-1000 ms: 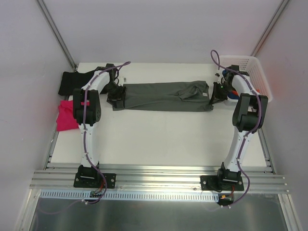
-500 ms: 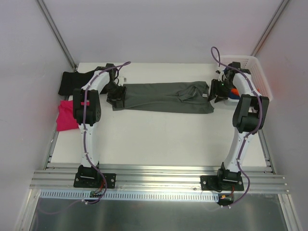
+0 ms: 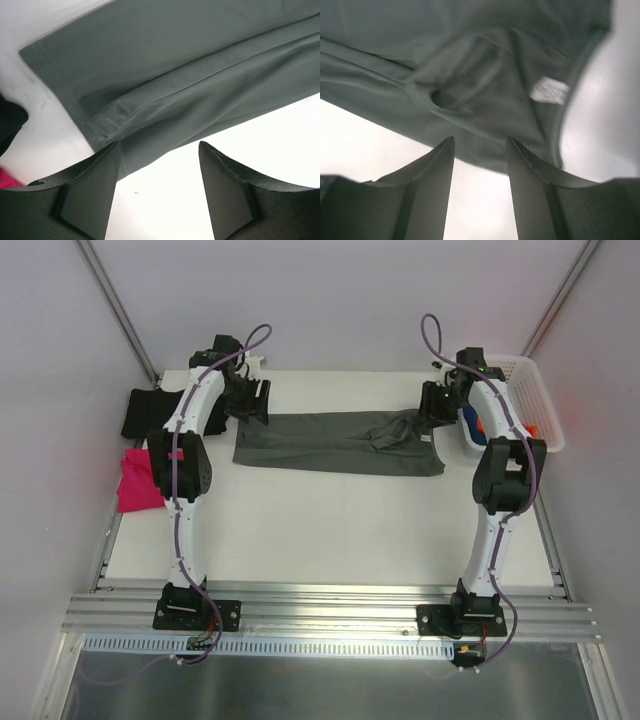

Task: Fold and stack the t-shirts
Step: Fold the other side of the tshirt into a rectangle

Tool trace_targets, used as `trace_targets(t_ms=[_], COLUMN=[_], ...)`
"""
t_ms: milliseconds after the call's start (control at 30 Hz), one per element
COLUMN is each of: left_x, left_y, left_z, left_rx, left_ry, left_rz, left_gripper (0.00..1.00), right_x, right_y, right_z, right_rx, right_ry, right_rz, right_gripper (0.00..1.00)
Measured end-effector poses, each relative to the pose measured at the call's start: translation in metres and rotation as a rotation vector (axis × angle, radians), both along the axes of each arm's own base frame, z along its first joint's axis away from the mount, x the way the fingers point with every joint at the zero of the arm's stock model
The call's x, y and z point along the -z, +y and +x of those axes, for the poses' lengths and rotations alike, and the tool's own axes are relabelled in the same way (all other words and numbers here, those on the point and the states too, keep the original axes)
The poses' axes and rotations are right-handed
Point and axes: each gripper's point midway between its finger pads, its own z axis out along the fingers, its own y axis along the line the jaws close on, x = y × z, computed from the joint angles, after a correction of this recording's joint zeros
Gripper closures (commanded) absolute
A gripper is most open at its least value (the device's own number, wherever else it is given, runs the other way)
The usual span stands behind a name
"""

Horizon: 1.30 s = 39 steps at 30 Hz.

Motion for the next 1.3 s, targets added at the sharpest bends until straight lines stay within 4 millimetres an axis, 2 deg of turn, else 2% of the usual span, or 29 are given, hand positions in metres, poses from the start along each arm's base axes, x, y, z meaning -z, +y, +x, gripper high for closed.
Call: trace_targets(t_ms=[100, 267, 433, 567, 600, 733, 933, 1067, 1100, 1133, 1167, 1233, 1300], left_x=[0.001, 0.024, 0.047, 0.062, 0.065, 0.071, 0.075, 0.076, 0.076, 0.076, 0.076, 0.076, 0.076], left_y=[-0.010, -0.022, -0.029, -0.031, -0.031, -0.026, -0.021, -0.021, -0.021, -0.021, -0.020, -0.020, -0.019], left_z=[-0.001, -0.016, -0.031, -0.045, -0.048, -0.052, -0.051, -0.052, -0.052, -0.052, -0.052, -0.051, -0.052], left_rx=[0.017, 0.040, 0.059, 0.068, 0.069, 0.063, 0.054, 0.053, 0.053, 0.053, 0.053, 0.053, 0.052], left_ry=[0.004, 0.078, 0.146, 0.198, 0.210, 0.229, 0.229, 0.232, 0.233, 0.232, 0.232, 0.231, 0.232], left_rz=[-0.015, -0.012, 0.000, 0.013, 0.017, 0.044, 0.071, 0.073, 0.074, 0.074, 0.075, 0.077, 0.081], left_gripper=[0.37, 0.37, 0.37, 0.37, 0.37, 0.38, 0.38, 0.38, 0.38, 0.38, 0.38, 0.38, 0.38], right_x=[0.006, 0.035, 0.061, 0.067, 0.067, 0.065, 0.056, 0.049, 0.047, 0.045, 0.044, 0.044, 0.045], right_y=[0.034, 0.078, 0.087, 0.086, 0.086, 0.089, 0.099, 0.105, 0.106, 0.107, 0.107, 0.106, 0.106], right_z=[0.012, 0.007, 0.010, 0.018, 0.020, 0.024, 0.038, 0.044, 0.046, 0.047, 0.047, 0.048, 0.048], right_rx=[-0.058, -0.128, -0.126, -0.106, -0.103, -0.096, -0.094, -0.092, -0.091, -0.090, -0.084, -0.086, -0.090], right_ry=[-0.016, 0.047, 0.098, 0.098, 0.094, 0.087, 0.048, 0.022, 0.017, 0.013, 0.013, 0.006, 0.005], right_rz=[0.031, 0.069, 0.083, 0.093, 0.096, 0.116, 0.169, 0.188, 0.191, 0.193, 0.193, 0.185, 0.179], right_gripper=[0.50, 0.49, 0.49, 0.49, 0.51, 0.80, 0.99, 1.00, 0.95, 0.75, 0.68, 0.58, 0.56])
